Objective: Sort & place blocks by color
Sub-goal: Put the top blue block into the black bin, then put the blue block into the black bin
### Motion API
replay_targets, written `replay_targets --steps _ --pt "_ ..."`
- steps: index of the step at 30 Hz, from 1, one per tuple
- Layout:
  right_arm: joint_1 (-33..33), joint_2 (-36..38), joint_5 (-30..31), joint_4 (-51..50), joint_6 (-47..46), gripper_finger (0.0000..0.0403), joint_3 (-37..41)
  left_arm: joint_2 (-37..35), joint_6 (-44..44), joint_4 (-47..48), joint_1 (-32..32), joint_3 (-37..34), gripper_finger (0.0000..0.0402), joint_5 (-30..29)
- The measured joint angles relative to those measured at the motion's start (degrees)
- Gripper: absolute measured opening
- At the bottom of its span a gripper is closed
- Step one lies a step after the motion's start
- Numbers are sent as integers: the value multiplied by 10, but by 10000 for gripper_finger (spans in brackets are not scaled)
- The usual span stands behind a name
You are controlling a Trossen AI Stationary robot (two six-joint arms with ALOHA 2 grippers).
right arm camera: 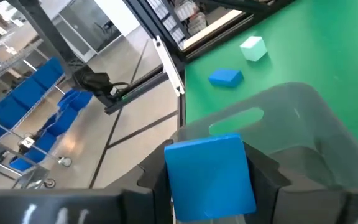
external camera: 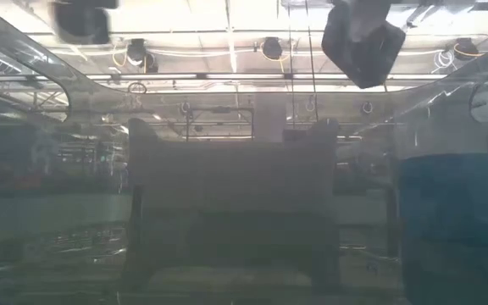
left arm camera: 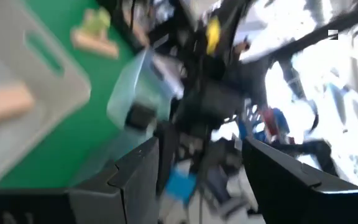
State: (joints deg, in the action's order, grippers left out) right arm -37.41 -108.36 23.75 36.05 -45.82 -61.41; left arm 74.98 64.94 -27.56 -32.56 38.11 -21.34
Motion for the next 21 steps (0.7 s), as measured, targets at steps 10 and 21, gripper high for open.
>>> replay_targets --steps 10,21 --pt "3 -3 -31 -21 -2 179 -1 0 174 193 -150 0 230 0" --pt "4 0 -31 6 6 267 0 0 364 337 -274 0 230 12"
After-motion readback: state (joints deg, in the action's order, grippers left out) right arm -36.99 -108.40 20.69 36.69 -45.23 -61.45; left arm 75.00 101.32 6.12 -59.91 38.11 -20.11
